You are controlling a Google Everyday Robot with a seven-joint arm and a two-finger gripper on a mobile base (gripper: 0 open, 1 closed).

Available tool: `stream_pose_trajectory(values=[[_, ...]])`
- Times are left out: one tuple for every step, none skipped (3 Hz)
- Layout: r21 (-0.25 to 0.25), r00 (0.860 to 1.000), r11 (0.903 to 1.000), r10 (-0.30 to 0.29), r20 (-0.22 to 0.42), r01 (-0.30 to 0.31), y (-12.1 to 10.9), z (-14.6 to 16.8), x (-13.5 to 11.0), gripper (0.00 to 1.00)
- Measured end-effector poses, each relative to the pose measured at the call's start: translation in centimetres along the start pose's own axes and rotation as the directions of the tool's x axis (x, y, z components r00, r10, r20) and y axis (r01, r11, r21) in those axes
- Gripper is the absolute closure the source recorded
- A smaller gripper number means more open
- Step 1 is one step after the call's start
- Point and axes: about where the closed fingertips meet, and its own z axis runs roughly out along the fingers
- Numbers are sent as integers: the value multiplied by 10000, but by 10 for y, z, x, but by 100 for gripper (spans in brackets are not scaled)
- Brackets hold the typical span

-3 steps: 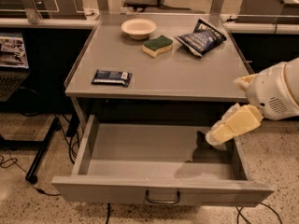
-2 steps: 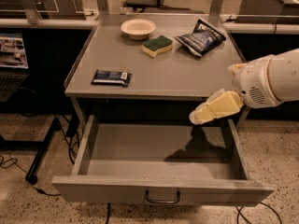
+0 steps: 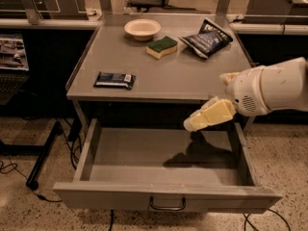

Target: Place rxbar blueberry into top drawer

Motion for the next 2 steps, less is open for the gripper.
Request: stream_pose_trajectory(values=[[-651, 9958, 9978, -25, 911, 84, -1, 53, -14, 0], [-736, 9828, 9954, -472, 1787, 612, -8, 100, -40, 0]])
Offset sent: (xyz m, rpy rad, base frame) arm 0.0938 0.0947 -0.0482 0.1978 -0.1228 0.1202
